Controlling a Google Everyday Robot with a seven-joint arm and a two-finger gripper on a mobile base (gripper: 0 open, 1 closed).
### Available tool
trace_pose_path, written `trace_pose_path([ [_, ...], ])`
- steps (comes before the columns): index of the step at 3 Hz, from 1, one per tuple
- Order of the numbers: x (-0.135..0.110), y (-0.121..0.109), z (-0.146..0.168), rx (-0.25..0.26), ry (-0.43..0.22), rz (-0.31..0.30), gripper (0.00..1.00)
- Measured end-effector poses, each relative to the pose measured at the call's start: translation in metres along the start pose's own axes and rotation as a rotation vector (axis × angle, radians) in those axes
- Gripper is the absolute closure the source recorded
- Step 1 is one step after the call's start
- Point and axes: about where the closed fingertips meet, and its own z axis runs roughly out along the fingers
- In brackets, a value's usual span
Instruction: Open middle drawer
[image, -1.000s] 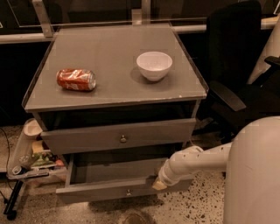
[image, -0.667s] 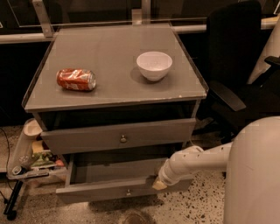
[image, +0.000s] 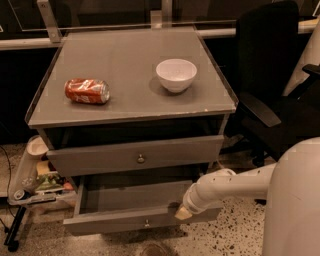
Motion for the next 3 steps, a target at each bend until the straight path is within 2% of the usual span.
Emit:
trace_pose_path([
  [3,0.017,0.024,-0.006,-0.017,0.025,0.027,1.0],
])
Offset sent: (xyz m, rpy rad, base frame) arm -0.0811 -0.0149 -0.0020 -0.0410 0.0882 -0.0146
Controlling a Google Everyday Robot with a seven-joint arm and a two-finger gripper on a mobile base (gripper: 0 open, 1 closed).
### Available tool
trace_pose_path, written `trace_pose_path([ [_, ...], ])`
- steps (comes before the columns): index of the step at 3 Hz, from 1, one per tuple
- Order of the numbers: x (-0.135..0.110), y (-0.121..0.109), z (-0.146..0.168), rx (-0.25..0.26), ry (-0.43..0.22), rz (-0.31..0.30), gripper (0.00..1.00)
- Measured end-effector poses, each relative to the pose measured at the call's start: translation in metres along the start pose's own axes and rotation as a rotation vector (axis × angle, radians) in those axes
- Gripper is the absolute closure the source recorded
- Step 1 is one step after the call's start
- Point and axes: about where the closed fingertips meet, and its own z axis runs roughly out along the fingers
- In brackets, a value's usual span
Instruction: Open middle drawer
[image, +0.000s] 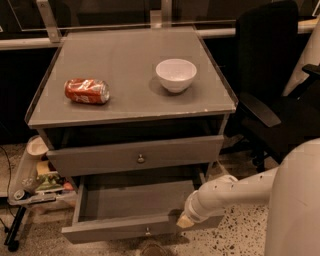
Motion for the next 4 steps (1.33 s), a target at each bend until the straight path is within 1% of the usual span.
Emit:
trace_pose_path([
  [1,0.0084,0.011,-0.0021,-0.011,0.008,0.017,1.0],
  [2,0.0084,0.011,-0.0021,-0.011,0.008,0.017,1.0],
  [3,0.007,0.0108,-0.0011,-0.011,0.023,0.008,1.0],
  [4,0.011,0.0146,-0.0032,-0.005,0.031,0.019,1.0],
])
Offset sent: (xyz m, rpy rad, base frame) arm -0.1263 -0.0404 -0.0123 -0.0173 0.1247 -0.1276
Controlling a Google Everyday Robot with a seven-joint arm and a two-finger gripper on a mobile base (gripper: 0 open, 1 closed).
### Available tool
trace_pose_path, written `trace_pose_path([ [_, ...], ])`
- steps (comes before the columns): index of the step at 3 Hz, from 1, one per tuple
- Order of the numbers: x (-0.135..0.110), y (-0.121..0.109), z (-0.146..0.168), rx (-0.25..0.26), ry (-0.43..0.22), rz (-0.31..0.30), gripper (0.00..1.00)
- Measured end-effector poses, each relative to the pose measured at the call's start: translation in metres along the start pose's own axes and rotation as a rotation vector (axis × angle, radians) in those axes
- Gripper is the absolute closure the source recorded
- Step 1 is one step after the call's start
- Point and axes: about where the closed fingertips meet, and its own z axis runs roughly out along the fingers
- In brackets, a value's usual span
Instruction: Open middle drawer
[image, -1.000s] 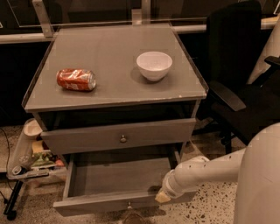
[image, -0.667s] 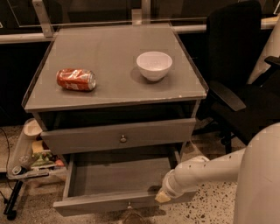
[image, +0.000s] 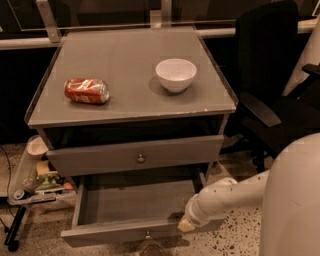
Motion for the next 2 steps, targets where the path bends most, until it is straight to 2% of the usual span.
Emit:
trace_pose_path([
  [2,0.0018,0.0007,-0.0016,0.009,-0.003,0.02,1.0],
])
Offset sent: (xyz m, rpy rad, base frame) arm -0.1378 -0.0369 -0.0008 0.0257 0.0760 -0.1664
